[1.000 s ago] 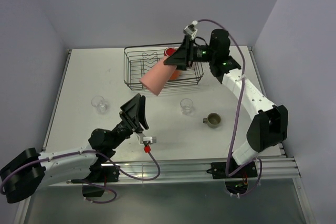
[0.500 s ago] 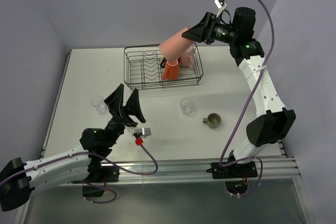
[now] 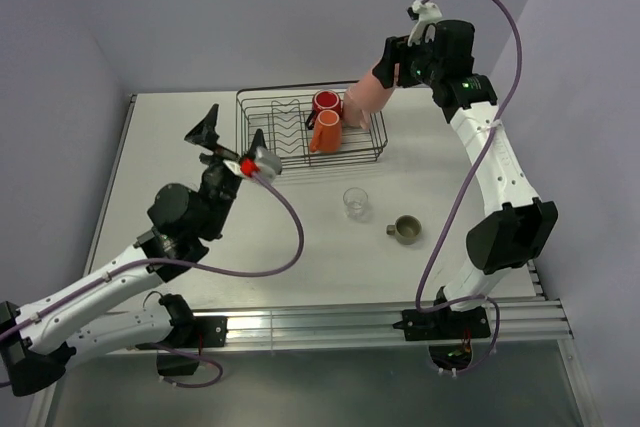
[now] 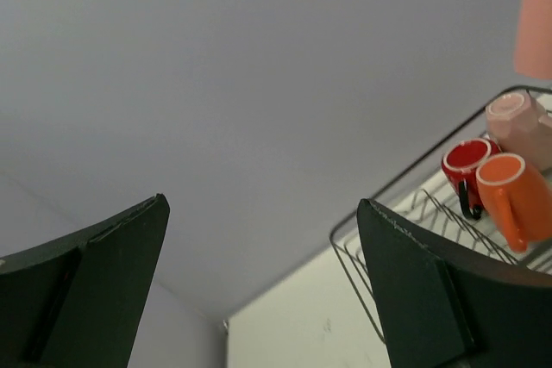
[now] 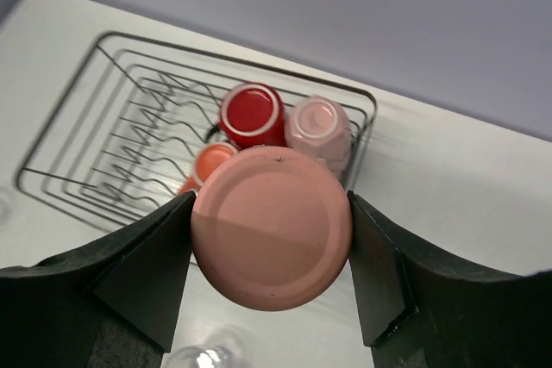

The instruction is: Load the cups into the dish rack

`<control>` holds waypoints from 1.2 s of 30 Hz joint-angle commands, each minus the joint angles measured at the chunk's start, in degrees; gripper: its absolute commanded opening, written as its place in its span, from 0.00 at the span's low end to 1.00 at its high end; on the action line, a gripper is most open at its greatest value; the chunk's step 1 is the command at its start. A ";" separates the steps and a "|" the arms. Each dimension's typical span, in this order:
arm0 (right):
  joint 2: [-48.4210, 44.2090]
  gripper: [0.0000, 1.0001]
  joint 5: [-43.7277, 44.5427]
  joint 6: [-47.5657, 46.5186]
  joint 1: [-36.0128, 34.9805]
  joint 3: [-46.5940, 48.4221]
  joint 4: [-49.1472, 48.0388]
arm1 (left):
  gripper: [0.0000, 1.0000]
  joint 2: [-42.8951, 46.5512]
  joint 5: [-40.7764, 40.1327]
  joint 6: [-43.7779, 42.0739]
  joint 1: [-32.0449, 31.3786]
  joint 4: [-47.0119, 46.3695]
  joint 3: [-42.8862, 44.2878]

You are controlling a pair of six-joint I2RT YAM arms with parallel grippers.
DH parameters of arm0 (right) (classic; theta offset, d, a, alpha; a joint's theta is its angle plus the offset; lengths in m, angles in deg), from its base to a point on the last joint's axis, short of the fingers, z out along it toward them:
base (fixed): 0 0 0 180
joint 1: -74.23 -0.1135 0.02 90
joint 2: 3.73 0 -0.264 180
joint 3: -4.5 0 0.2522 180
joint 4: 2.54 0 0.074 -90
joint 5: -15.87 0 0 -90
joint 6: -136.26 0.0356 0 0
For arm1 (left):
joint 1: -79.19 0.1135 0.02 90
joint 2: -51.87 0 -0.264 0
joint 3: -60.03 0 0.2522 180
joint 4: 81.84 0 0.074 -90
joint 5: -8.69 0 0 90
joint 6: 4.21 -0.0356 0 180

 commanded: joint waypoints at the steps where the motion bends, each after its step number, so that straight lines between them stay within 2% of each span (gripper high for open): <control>1: 0.14 0.00 8.12 -6.90 -1.66 -2.79 -3.29 | 0.99 -2.46 -3.91 23.53 4.19 18.27 11.13; 2: 0.14 0.00 8.82 -7.17 -2.10 -3.50 -4.08 | 0.99 -3.34 -3.47 27.08 5.59 21.61 13.61; 3: 0.14 0.00 9.44 -7.26 -2.28 -4.20 -5.39 | 0.99 -5.18 -2.25 34.43 8.83 28.43 15.90; 4: 0.23 0.00 9.97 -7.78 -2.54 -5.42 -6.10 | 0.99 -6.24 -1.28 38.15 10.69 32.15 20.45; 7: 0.92 0.00 11.46 -8.57 -3.42 -6.93 -8.22 | 0.99 -9.66 4.15 49.48 16.85 42.52 26.88; 12: 2.42 0.00 12.52 -8.49 -5.00 -8.25 -9.97 | 0.99 -11.26 9.27 58.82 24.22 44.93 28.49; 16: 3.21 0.00 13.93 -9.81 -6.67 -9.83 -11.29 | 0.99 -13.54 11.73 61.48 27.05 48.09 30.43; 23: 4.80 0.00 15.86 -10.86 -8.69 -11.94 -12.96 | 0.99 -13.11 13.67 62.62 29.68 48.01 29.90; 36: 6.91 0.00 18.85 -11.13 -11.42 -16.68 -15.86 | 0.99 -12.58 13.41 61.31 30.13 46.87 28.67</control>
